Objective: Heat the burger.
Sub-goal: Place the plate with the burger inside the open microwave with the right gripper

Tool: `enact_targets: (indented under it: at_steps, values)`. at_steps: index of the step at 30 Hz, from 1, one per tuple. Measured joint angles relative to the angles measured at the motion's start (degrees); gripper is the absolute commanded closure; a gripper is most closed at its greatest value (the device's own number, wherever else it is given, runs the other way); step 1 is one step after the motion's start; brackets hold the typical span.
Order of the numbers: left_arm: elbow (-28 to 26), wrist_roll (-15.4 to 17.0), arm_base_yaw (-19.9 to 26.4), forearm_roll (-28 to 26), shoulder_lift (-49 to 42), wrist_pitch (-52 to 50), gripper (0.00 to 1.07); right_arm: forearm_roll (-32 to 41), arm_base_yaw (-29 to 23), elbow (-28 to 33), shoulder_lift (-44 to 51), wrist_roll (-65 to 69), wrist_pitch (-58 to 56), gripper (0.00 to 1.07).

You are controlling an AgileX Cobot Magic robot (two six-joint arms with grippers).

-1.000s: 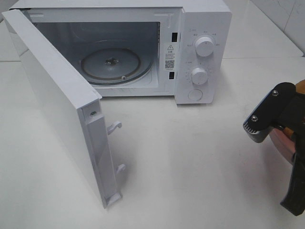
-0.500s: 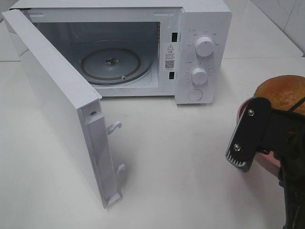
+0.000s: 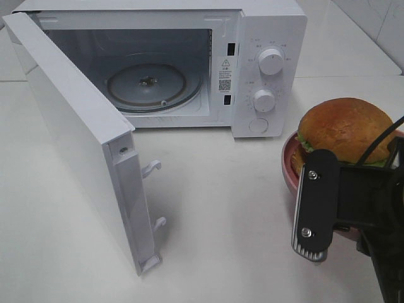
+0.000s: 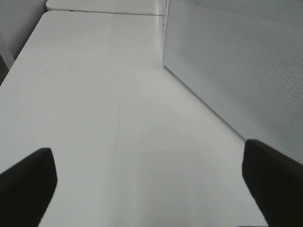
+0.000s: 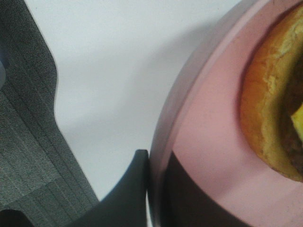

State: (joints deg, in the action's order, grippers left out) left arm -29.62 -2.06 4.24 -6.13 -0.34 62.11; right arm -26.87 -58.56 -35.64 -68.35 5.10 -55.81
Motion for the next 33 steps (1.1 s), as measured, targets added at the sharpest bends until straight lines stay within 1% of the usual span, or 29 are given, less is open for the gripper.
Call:
enact_targets:
  at_steps: [2, 5, 7, 12, 28, 31, 33]
  values:
    - [0.0, 0.0, 0.0, 0.0, 0.0, 0.0, 0.07, -1.1, 0.0, 0.0, 0.0, -4.0, 0.7, 1.07]
    - [0.0, 0.0, 0.0, 0.0, 0.0, 0.0, 0.07, -1.1, 0.0, 0.0, 0.0, -5.1, 1.1, 1.07]
    - [0.0, 0.0, 0.0, 0.0, 0.0, 0.0, 0.07, -1.1, 0.0, 0.0, 0.0, -9.7, 3.6, 1.07]
    - [0.0, 0.0, 0.0, 0.0, 0.0, 0.0, 0.07, -1.1, 0.0, 0.0, 0.0, -14.4, 6.7, 1.07]
    - [0.0, 0.0, 0.0, 0.0, 0.0, 0.0, 0.07, -1.3, 0.0, 0.0, 0.0, -17.3, 11.0, 1.06]
    - [0.0, 0.0, 0.0, 0.0, 0.0, 0.0, 0.07, -1.4, 0.0, 0.1, 0.0, -19.8, 10.9, 1.07]
    - [0.0, 0.0, 0.0, 0.0, 0.0, 0.0, 0.07, -1.4, 0.0, 0.1, 0.0, -24.6, 11.0, 1.07]
